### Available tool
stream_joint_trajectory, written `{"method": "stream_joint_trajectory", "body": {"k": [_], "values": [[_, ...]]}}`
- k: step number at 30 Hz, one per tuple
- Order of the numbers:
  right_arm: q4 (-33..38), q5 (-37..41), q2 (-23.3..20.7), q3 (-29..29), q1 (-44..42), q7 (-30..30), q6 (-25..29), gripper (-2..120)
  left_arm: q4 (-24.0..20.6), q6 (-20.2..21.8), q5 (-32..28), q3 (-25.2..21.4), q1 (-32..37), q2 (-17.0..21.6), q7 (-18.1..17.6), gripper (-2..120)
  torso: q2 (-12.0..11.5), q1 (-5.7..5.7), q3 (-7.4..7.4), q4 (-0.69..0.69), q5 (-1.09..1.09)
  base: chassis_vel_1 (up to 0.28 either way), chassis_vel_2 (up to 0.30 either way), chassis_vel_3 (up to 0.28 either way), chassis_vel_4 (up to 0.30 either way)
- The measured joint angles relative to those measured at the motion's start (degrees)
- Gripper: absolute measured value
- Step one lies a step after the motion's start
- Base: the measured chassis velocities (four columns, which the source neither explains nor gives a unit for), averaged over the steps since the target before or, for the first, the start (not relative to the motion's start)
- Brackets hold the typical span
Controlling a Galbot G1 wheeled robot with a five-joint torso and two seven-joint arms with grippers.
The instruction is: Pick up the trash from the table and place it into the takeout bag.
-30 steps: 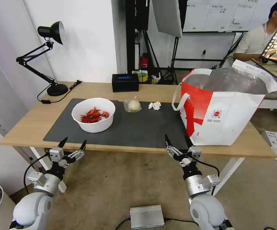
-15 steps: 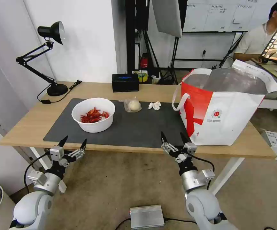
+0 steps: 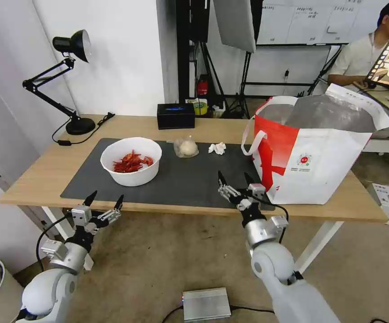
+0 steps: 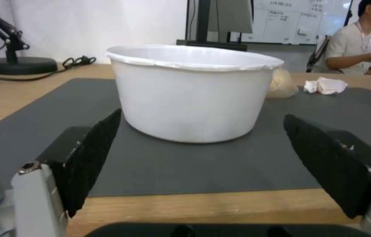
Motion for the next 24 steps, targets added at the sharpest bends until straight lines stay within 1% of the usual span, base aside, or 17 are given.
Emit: {"method": "stream_joint_trajectory", "body": {"k": [1, 2, 5, 6, 9, 10, 13, 15, 17, 21, 24], "values": [[-1.4, 0.1, 0.1, -0.6, 1.7, 0.4, -0.1, 100, 0.0, 0.0, 0.0, 0.0, 0.1, 0.0, 0.0, 100, 0.0, 0.00, 0.00, 0.00, 0.00, 0.000, 0.000, 0.000, 0.000], [-1.4, 0.1, 0.1, -0.6, 1.7, 0.4, -0.1, 100, 0.0, 0.0, 0.0, 0.0, 0.1, 0.0, 0.0, 100, 0.0, 0.00, 0.00, 0.00, 0.00, 0.000, 0.000, 0.000, 0.000], [-5.7, 2.4, 0.7, -2.9, 7.2, 2.6, -0.5, 100, 0.0, 0.0, 0.0, 0.0, 0.4, -0.2, 0.0, 100, 0.0, 0.00, 0.00, 0.00, 0.00, 0.000, 0.000, 0.000, 0.000], [-5.7, 2.4, 0.7, -2.9, 7.2, 2.6, -0.5, 100, 0.0, 0.0, 0.0, 0.0, 0.4, -0.2, 0.0, 100, 0.0, 0.00, 0.00, 0.00, 0.00, 0.000, 0.000, 0.000, 0.000], [-9.9, 3.6, 2.0, -4.3, 11.7, 4.5, -1.0, 100, 0.0, 0.0, 0.0, 0.0, 0.5, -0.3, 0.0, 100, 0.0, 0.00, 0.00, 0.01, 0.00, 0.000, 0.000, 0.000, 0.000], [-9.9, 3.6, 2.0, -4.3, 11.7, 4.5, -1.0, 100, 0.0, 0.0, 0.0, 0.0, 0.5, -0.3, 0.0, 100, 0.0, 0.00, 0.00, 0.01, 0.00, 0.000, 0.000, 0.000, 0.000], [-14.1, 4.1, 3.5, -5.7, 16.0, 7.3, -2.0, 100, 0.0, -0.1, 0.0, -0.1, 0.5, -0.5, 0.1, 100, 0.0, 0.00, 0.00, 0.00, 0.00, 0.000, 0.000, 0.000, 0.000], [-15.0, 4.1, 3.8, -5.8, 16.9, 7.7, -2.2, 100, 0.0, -0.1, 0.0, -0.2, 0.5, -0.5, 0.1, 100, 0.0, 0.00, 0.00, 0.01, 0.00, 0.000, 0.000, 0.000, 0.000], [-17.3, 4.0, 4.6, -6.3, 19.8, 9.1, -3.5, 100, 0.0, -0.2, -0.1, -0.3, 0.5, -0.6, 0.1, 100, 0.0, 0.00, 0.00, 0.00, 0.00, 0.000, 0.000, 0.000, 0.000], [-19.0, 4.0, 4.8, -7.2, 22.9, 10.4, -4.7, 100, 0.2, -0.3, -0.2, -0.4, 0.5, -0.6, 0.2, 100, 0.0, 0.00, 0.00, 0.01, -0.01, 0.000, 0.000, 0.000, 0.000], [-20.2, 5.0, 4.5, -8.8, 26.4, 13.2, -6.8, 100, 0.3, -0.4, -0.3, -0.5, 0.4, -0.7, 0.3, 100, 0.0, 0.00, 0.00, 0.01, 0.00, 0.000, 0.000, 0.000, 0.000]]}}
